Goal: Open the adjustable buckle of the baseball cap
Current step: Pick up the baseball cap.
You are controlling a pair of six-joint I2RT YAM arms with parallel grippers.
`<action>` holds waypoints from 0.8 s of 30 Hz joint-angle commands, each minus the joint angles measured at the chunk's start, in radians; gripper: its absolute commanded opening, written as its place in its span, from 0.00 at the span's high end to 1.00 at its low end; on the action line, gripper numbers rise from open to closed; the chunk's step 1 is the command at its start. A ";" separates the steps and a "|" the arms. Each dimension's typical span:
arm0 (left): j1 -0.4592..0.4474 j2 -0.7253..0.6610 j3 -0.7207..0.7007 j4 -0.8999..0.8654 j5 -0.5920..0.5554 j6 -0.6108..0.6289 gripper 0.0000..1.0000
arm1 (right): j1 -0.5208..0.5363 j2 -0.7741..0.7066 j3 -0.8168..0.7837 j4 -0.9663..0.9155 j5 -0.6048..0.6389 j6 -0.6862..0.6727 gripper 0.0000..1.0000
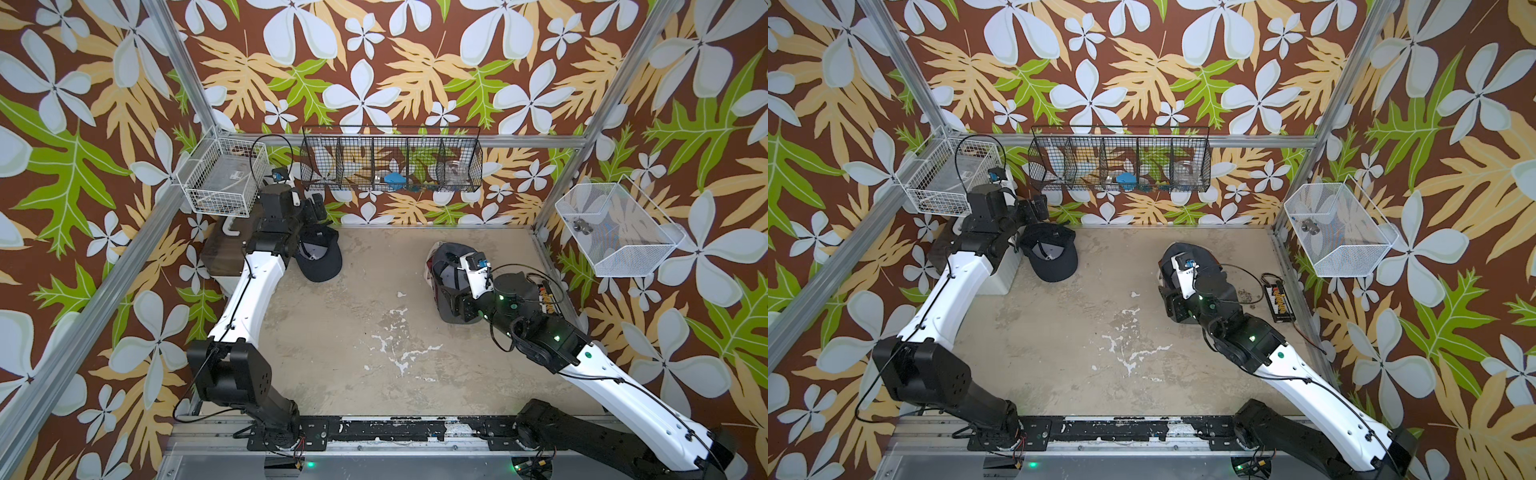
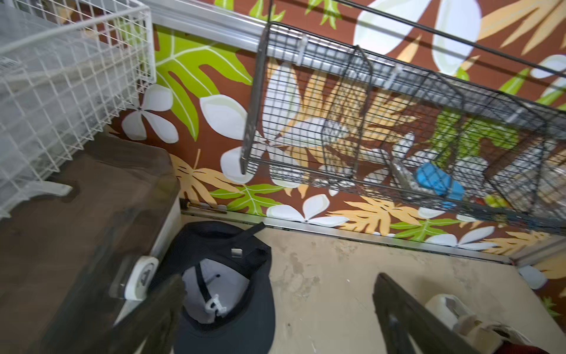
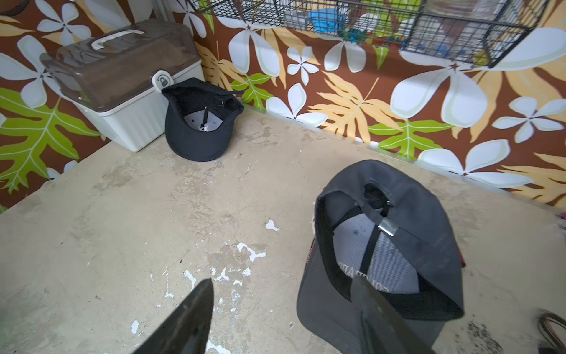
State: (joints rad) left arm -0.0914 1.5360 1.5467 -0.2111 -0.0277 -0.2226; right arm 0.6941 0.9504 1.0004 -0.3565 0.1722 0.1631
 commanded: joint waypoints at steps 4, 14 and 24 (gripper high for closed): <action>-0.141 -0.128 -0.137 0.030 0.000 0.006 0.02 | 0.001 -0.050 0.022 -0.092 0.161 0.052 0.11; -0.467 -0.159 -0.294 0.060 0.000 0.061 0.01 | 0.000 -0.146 0.037 -0.191 0.240 0.106 0.00; -0.662 0.040 -0.204 0.067 -0.025 0.137 0.01 | 0.001 -0.264 0.048 -0.266 0.305 0.137 0.00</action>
State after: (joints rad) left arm -0.7418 1.5402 1.3174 -0.1684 -0.0452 -0.1234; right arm 0.6941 0.6956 1.0435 -0.5869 0.4488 0.2840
